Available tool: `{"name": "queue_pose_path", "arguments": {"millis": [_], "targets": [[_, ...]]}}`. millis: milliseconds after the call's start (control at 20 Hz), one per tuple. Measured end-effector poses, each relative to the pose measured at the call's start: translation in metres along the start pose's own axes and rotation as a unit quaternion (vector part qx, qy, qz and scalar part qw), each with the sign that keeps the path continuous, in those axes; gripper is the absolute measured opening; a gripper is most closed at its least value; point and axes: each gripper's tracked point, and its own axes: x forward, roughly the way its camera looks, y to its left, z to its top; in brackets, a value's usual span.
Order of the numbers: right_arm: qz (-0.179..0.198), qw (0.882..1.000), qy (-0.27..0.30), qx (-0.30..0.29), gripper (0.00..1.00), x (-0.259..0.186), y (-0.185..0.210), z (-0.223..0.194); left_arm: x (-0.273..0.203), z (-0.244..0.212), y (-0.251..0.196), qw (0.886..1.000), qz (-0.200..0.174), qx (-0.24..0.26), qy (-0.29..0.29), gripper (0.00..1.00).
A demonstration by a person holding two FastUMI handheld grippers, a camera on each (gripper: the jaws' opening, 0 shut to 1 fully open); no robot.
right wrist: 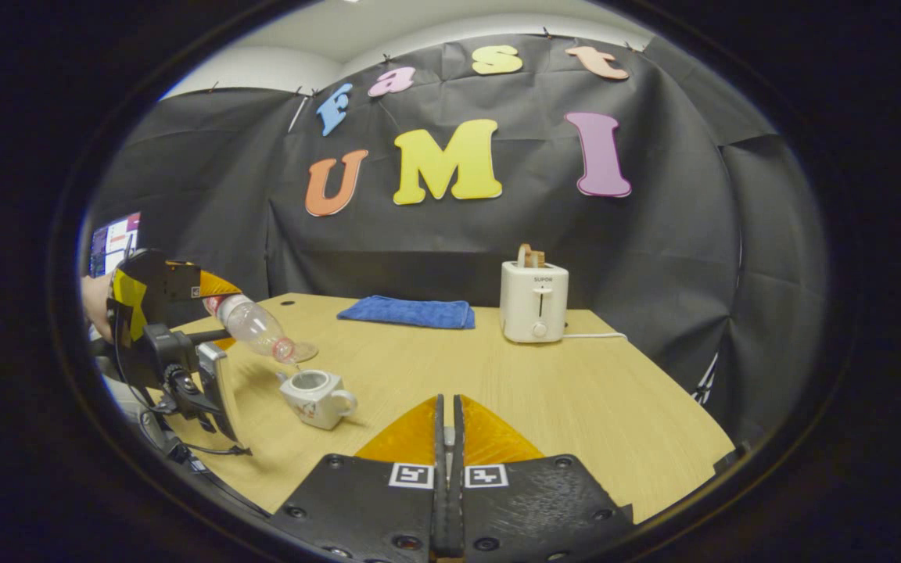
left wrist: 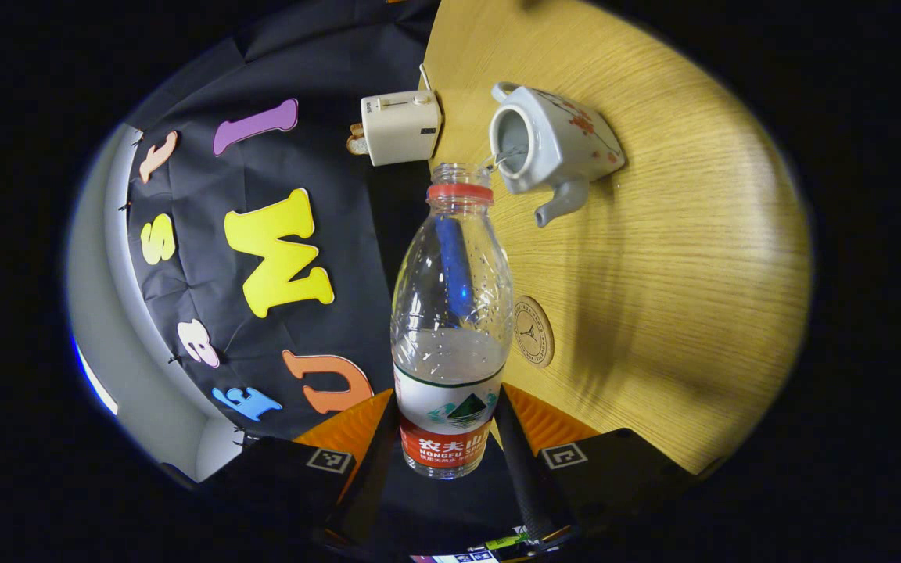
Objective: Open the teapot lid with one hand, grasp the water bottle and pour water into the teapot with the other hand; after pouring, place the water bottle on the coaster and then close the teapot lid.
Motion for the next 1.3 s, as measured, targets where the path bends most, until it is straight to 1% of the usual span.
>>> {"name": "queue_pose_path", "arguments": {"millis": [350,700,1000,1050,1100,1300], "targets": [[0.000,1.000,-0.001,0.002,0.00,-0.002,-0.002,-0.001,-0.002,0.006,0.011,0.999,0.017,0.041,0.001,0.72],[0.000,1.000,-0.002,0.009,0.00,-0.002,-0.003,-0.002,-0.002,0.008,0.011,0.998,0.010,0.061,0.009,0.72],[0.001,1.000,-0.003,0.010,0.00,-0.003,-0.004,-0.002,-0.003,0.009,0.016,0.996,0.015,0.080,0.019,0.73],[0.001,1.000,-0.003,0.011,0.00,-0.003,-0.005,-0.003,-0.003,0.010,0.017,0.996,0.016,0.082,0.019,0.68],[0.000,1.000,-0.003,0.012,0.00,-0.003,-0.005,-0.003,-0.001,0.010,0.019,0.996,0.016,0.082,0.019,0.73],[-0.001,1.000,0.000,0.016,0.00,-0.005,-0.009,-0.006,-0.003,0.014,0.019,0.995,0.015,0.098,0.020,0.72]]}}
